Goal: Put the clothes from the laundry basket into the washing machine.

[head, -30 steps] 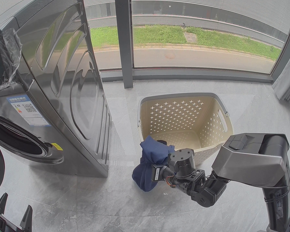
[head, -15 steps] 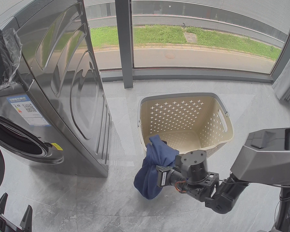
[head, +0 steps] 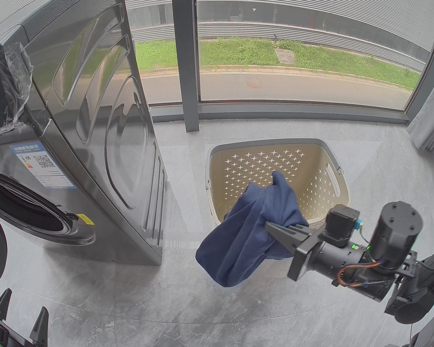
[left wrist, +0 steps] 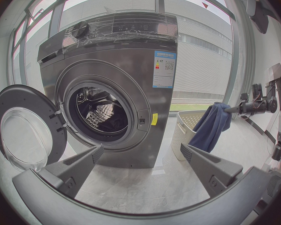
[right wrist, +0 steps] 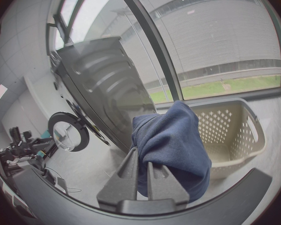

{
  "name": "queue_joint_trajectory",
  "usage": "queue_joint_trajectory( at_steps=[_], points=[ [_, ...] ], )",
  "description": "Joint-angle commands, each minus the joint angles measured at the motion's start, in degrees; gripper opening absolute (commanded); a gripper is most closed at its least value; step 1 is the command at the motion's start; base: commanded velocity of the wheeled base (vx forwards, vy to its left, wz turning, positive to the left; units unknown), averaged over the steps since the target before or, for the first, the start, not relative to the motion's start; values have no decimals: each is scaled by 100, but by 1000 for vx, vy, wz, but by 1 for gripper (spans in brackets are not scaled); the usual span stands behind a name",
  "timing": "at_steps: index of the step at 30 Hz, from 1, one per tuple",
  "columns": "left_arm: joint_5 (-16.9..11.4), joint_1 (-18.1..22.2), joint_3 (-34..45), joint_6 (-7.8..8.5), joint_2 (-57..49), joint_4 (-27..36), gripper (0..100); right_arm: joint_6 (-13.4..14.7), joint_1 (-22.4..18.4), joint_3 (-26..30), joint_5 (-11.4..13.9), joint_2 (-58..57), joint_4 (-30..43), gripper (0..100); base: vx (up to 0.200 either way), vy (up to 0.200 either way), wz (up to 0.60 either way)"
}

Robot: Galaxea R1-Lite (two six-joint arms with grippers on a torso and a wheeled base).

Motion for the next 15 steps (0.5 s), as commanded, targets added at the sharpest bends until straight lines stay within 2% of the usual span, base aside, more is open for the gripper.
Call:
queue_joint_trajectory(
  at_steps=[1, 3, 11, 15],
  points=[
    [-2, 4, 84, -13, -84, 0, 100, -118, -95, 153, 108, -750, -81, 0, 0, 0, 0],
    [-2, 4, 84, 5, -84, 0, 100, -232, -25, 145, 108, -855, -99, 0, 0, 0, 0],
    [-2, 4, 84, 5, -84, 0, 100, -223, -25, 136, 135, -873, -231, 0, 0, 0, 0],
    [-2, 4, 84, -4, -84, 0, 100, -223, -7, 188, 135, -820, -424, 0, -200, 0, 0]
  ],
)
